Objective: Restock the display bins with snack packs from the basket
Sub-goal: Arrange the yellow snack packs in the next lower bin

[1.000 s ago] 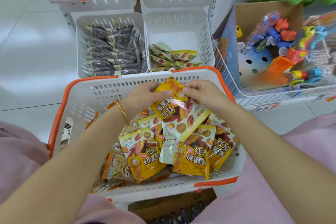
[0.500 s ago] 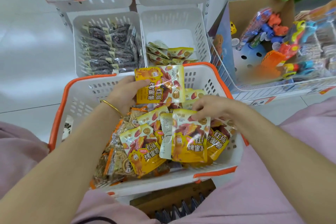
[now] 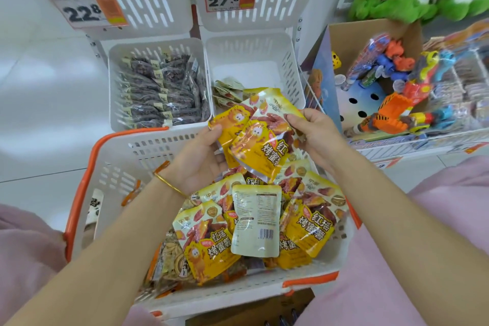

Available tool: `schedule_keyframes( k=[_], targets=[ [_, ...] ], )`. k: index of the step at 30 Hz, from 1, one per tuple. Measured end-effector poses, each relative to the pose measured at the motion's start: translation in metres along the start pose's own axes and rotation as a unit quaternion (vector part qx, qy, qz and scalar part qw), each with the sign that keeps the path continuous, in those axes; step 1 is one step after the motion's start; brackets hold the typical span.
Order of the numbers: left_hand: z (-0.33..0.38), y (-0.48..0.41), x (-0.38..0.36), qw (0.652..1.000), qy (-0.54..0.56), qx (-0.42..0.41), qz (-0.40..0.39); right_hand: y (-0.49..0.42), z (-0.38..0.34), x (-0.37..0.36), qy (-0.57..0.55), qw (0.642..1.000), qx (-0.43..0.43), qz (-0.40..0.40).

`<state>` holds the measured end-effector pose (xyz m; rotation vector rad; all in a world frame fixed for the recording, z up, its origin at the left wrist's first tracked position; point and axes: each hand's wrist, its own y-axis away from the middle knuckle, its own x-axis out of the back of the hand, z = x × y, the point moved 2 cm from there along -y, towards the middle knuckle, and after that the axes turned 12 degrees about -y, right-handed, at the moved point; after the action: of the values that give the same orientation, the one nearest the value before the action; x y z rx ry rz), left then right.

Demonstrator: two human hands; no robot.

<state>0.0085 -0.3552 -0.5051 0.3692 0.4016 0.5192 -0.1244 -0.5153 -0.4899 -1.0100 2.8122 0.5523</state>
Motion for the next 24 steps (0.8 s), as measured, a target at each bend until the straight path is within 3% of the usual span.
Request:
schedule_keyframes(
  k=[7,14,19,21,24],
  targets=[
    [0.002,0.006,-0.013,0.997,-0.004,-0.029,-0.064,-0.005,0.017,-0.005,-0.018,0.997,-0.022,0.065],
    [-0.009,-0.004,-0.013,0.999,-0.009,-0.028,-0.022,-0.007,0.017,-0.010,-0.073,0.990,-0.064,0.105],
    [0.014,-0.014,-0.003,0.998,-0.029,-0.062,-0.010,-0.016,-0.020,-0.011,-0.069,0.976,-0.194,-0.074],
    [0.027,-0.026,-0.001,0.996,-0.051,-0.076,-0.004,-0.028,-0.034,-0.014,-0.059,0.977,-0.171,-0.109],
    [0.049,-0.054,0.003,0.981,-0.165,-0.091,0.035,-0.061,-0.053,-0.022,-0.010,0.991,-0.064,-0.114]
  ],
)
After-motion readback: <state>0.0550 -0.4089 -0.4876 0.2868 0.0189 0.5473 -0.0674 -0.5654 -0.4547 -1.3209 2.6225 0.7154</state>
